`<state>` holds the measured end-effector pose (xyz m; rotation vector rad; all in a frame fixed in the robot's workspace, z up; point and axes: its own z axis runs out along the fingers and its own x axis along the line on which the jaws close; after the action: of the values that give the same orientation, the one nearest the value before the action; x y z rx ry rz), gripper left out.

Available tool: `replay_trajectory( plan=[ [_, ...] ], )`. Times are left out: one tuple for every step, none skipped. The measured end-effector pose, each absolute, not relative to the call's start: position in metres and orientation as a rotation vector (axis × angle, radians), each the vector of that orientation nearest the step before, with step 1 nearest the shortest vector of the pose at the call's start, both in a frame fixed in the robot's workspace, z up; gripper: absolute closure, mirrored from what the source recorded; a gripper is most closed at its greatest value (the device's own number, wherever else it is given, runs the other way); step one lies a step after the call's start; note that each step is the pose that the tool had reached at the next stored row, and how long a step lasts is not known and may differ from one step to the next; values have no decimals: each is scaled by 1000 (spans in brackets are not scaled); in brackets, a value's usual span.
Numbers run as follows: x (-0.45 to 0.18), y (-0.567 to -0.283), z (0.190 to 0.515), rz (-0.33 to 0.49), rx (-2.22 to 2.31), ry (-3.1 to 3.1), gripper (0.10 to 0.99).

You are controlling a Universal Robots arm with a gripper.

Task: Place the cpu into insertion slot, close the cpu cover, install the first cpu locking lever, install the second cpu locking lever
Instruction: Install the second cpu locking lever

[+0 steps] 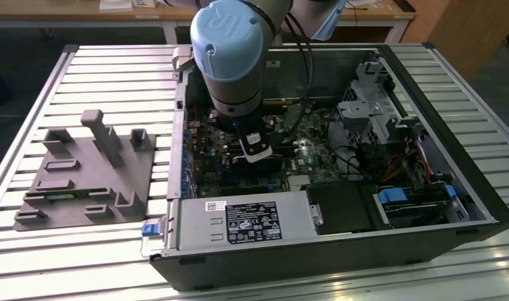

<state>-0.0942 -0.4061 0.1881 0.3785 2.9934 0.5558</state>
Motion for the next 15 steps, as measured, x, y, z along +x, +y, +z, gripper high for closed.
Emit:
replay_trajectory(
  plan=[
    [-94,-406,187,561,379,2993,980],
    [-95,-406,187,564,379,2993,980],
    [-95,-406,186,568,379,2992,980],
    [-95,-406,186,569,379,2992,980],
    [-95,-406,186,569,379,2992,980],
    [-95,-406,186,569,379,2992,980],
    [-95,-406,186,569,379,2992,980],
    [-95,-406,187,569,379,2992,980],
    [-95,-406,189,569,379,2992,980],
    [-95,-406,191,569,379,2992,980],
    [-94,-406,194,569,379,2992,980],
    [-94,-406,197,569,379,2992,980],
    [-94,-406,200,569,379,2992,980],
    [-94,-406,203,569,379,2992,980],
    [-94,-406,205,568,379,2992,980]
  ],
)
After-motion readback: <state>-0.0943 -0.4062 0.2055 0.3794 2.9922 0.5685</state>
